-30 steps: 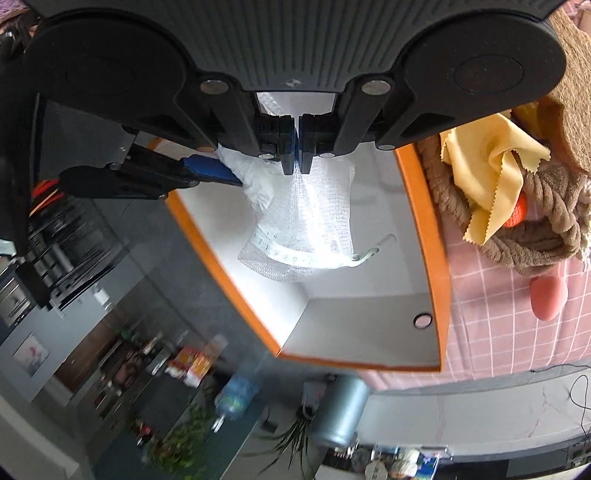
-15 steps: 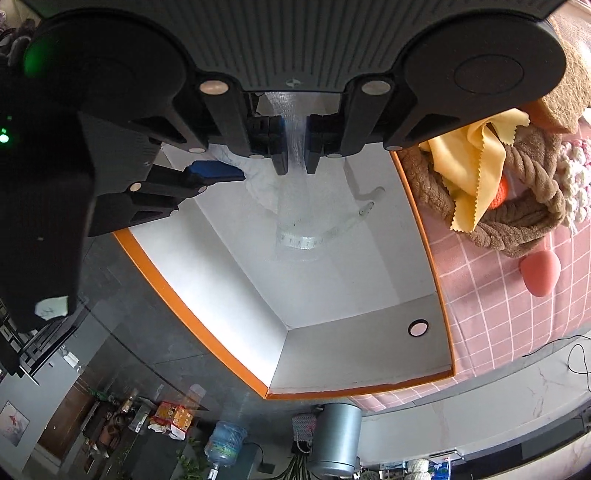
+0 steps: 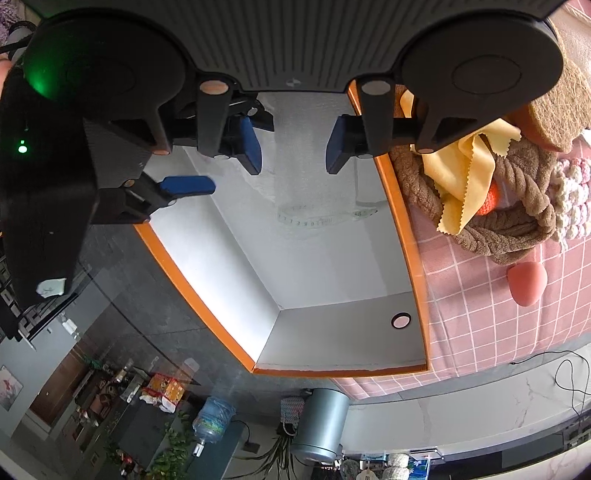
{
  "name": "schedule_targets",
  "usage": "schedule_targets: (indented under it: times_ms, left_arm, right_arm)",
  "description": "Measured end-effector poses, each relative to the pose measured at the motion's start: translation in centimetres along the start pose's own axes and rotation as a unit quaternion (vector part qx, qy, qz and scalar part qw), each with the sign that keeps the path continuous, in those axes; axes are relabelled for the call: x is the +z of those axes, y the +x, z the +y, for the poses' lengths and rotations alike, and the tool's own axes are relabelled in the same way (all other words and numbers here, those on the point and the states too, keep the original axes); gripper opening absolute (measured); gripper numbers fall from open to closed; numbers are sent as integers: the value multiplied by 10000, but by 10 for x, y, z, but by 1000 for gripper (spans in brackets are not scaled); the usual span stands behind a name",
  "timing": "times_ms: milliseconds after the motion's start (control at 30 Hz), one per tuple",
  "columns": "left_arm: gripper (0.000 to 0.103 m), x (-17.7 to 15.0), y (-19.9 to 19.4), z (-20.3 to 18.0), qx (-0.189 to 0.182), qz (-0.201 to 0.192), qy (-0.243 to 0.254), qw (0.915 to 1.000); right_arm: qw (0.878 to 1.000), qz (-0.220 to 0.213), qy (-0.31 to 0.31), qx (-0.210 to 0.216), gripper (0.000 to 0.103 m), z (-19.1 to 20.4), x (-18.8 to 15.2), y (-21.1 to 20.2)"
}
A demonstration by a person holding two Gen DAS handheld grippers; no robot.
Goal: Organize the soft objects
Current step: 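Open both tools to drop the bag and diaper into the box, then move both tools back over the remaining soft items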
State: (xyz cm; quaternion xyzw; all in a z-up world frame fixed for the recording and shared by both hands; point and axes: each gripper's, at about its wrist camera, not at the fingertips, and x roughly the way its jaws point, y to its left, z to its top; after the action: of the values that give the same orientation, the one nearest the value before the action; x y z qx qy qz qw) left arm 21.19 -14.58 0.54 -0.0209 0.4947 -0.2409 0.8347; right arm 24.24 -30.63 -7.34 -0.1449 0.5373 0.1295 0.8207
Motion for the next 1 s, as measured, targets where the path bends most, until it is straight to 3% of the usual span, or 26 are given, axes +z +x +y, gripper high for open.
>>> schedule_targets:
  times_ms: [233,467,733,1000]
  left_arm:
    - [56,2,-12,5,-121,-174,-257,9994]
    - [58,0,-32,17,-343,-393,-475,9975]
    - [58,-11,-60,36,-477,-877,-510,9937]
    - [58,-41,-97,53,-434,-1665,-302,9846]
  right_arm:
    - [9992,-179,-158,-313,84,-10,-3,-23]
    - [9976,-539,163,-405,84,-20,-8,-52]
    - [9843,-1602,656,-358,85,-3,-24,-93]
    - [9537,-2729,1254,-164,87,40,-35,-109]
